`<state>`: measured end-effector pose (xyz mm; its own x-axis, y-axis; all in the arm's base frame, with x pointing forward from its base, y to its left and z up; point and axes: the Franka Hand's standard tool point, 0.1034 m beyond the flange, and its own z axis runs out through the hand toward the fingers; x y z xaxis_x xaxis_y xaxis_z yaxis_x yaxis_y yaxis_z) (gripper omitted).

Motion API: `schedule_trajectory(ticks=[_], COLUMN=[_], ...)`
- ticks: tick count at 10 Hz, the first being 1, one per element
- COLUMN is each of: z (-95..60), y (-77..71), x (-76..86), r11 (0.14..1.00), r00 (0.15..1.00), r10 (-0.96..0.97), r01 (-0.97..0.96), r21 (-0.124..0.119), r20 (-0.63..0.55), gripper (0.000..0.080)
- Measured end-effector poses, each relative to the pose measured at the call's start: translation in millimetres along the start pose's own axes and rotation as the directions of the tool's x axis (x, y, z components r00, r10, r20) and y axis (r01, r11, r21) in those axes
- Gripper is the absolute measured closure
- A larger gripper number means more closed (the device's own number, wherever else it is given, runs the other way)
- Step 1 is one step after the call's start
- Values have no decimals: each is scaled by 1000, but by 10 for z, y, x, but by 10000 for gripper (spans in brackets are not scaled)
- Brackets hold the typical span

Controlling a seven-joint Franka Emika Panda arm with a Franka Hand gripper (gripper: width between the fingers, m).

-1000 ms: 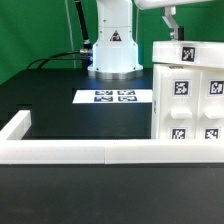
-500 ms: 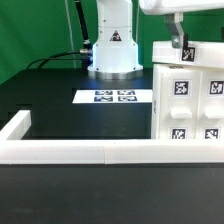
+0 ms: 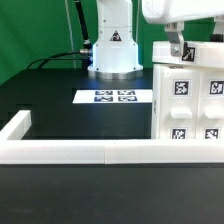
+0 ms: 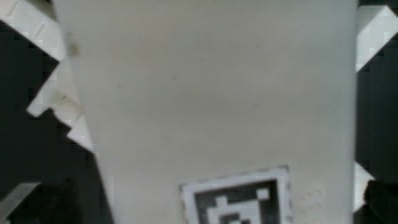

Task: Assemble cabinet

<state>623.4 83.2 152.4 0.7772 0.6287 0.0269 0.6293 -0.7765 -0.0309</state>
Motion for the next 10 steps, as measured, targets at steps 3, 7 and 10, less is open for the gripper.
schedule_trajectory(ticks=[3,7,10], z=[4,1,11], y=[16,38,57], x=[-5,-4,-38], r11=[1000,971,841], r00=[1000,971,840], r10=[8,238,541], r01=[-8,-238,-541], r21=[-2,-3,-4], r20=[-1,-11,-32], gripper=[246,241,241])
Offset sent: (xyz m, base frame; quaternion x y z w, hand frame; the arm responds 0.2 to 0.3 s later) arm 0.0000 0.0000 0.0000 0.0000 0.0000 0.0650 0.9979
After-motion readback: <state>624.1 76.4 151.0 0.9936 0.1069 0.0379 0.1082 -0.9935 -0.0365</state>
